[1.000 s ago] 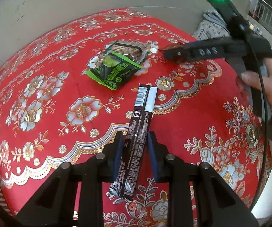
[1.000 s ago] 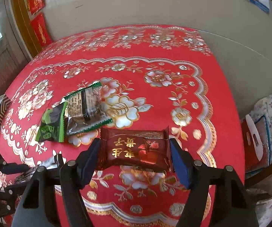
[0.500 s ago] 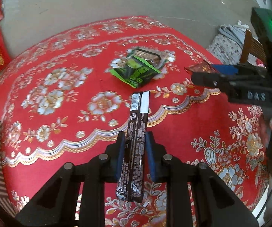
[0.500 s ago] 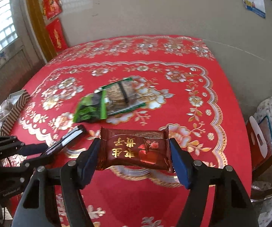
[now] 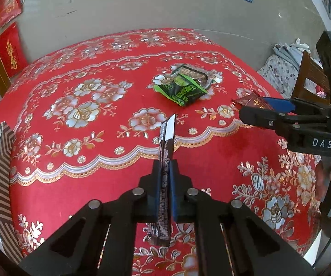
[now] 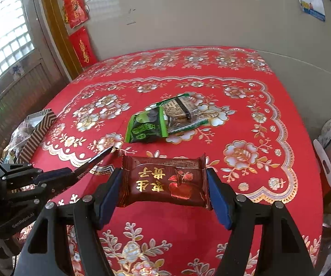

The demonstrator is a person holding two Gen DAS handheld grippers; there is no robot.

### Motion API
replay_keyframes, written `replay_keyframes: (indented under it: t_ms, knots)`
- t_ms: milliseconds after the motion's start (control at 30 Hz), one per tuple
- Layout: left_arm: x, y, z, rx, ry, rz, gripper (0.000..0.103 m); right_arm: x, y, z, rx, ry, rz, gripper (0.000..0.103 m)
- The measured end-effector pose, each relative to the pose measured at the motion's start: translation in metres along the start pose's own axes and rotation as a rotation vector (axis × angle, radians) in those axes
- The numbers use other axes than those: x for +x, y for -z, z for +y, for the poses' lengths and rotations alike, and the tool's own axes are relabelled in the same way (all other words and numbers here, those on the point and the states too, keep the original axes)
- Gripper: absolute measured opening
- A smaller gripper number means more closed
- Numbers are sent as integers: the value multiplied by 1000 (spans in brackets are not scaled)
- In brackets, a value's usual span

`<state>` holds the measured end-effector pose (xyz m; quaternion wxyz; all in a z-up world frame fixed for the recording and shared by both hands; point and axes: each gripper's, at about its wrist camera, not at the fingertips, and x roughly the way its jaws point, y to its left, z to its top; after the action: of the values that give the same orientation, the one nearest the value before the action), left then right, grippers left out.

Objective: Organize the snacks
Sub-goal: 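Carry the chocolate stick and brown cake over the white box with both tools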

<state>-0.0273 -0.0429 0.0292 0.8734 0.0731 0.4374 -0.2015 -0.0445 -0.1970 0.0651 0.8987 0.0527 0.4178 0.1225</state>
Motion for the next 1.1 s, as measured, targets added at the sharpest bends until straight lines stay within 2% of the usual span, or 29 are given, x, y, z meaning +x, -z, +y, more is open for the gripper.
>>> replay_keyframes:
  t_ms: [100,167,467,500,567,600,633,700,733,800,867,900,933,1000,1100]
  knots:
    - [3,2,1,0,21,22,8,0,1,3,1,-14,1,72]
    - [2,2,7,-25,22,7,9,0,2,3,8,-19,0,73]
    - [9,6,4,17,49,43,13,-1,2,3,24,-33,0,73]
    - [9,6,2,25,48,47,16,-1,1,3,22,-34,0,73]
    - [10,6,1,30,52,55,25,0,1,3,22,-38,0,73]
    - [10,6,0,27,62,52,36,0,1,3,25,-39,1,73]
    - [10,7,-1,29,73,52,52,1,1,2,29,-39,3,73]
    - [11,7,-5,44,78,53,74,2,2,1,36,-42,7,73]
    - [11,8,-8,57,63,46,75,2,2,0,39,-43,8,73]
    - [15,8,-10,69,27,60,75,2,3,0,41,-44,7,73]
    - [21,9,-11,69,33,97,74,1,3,0,40,-45,5,73]
    - [21,9,-12,77,19,85,63,1,3,0,39,-46,3,73]
    - [20,8,-11,80,1,79,45,0,3,0,38,-47,1,73]
    - [19,4,-5,58,11,88,21,-1,3,-1,43,-49,-1,73]
    - [18,5,0,53,41,92,20,-1,3,-2,46,-52,-1,73]
